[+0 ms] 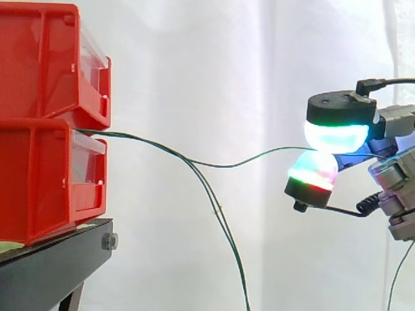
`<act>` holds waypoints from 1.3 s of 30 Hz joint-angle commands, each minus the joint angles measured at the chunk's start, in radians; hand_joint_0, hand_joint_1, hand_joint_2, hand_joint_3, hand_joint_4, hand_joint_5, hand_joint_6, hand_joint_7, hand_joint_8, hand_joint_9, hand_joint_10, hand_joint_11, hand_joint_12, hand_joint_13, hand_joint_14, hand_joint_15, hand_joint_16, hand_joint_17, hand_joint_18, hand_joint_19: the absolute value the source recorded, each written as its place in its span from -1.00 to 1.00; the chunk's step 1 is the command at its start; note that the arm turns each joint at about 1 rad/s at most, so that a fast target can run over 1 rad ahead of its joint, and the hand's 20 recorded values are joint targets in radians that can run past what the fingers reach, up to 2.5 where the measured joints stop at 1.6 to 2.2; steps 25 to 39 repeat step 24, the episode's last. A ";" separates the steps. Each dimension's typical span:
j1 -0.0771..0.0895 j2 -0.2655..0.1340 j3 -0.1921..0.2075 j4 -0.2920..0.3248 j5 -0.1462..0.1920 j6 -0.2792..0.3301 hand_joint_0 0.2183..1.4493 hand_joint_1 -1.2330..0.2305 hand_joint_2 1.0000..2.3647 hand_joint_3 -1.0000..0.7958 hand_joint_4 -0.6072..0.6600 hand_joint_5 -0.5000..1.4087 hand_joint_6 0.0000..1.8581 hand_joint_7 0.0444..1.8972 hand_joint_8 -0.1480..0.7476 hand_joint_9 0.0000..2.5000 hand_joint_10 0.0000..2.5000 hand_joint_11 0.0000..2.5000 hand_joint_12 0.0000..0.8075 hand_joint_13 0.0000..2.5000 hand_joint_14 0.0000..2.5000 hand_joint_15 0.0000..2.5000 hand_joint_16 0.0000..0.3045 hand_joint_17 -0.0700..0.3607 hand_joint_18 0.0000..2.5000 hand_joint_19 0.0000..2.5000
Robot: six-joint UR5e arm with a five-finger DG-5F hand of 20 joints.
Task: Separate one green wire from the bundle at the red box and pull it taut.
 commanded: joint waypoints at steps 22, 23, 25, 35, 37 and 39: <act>0.000 0.001 -0.002 0.000 0.004 0.000 -0.36 -0.39 -0.97 0.04 -0.03 -0.56 -0.02 0.05 -0.01 0.31 -1.00 0.42 -0.15 0.10 0.36 -0.04 -0.66 -0.14 0.11 0.38; 0.000 -0.001 -0.002 0.000 0.004 0.000 -0.36 -0.39 -0.97 0.04 -0.03 -0.56 -0.02 0.05 -0.03 0.31 -1.00 0.42 -0.15 0.10 0.36 -0.06 -0.66 -0.14 0.10 0.38; 0.000 -0.001 0.001 0.000 0.001 0.000 -0.36 -0.39 -0.97 0.04 -0.03 -0.56 -0.02 0.05 -0.02 0.31 -1.00 0.42 -0.14 0.10 0.36 -0.04 -0.66 -0.13 0.11 0.37; 0.000 -0.001 0.001 0.000 0.001 0.000 -0.36 -0.39 -0.97 0.04 -0.03 -0.56 -0.02 0.05 -0.02 0.31 -1.00 0.42 -0.14 0.10 0.36 -0.04 -0.66 -0.13 0.11 0.37; 0.000 -0.001 0.001 0.000 0.001 0.000 -0.36 -0.39 -0.97 0.04 -0.03 -0.56 -0.02 0.05 -0.02 0.31 -1.00 0.42 -0.14 0.10 0.36 -0.04 -0.66 -0.13 0.11 0.37; 0.000 -0.001 0.001 0.000 0.001 0.000 -0.36 -0.39 -0.97 0.04 -0.03 -0.56 -0.02 0.05 -0.02 0.31 -1.00 0.42 -0.14 0.10 0.36 -0.04 -0.66 -0.13 0.11 0.37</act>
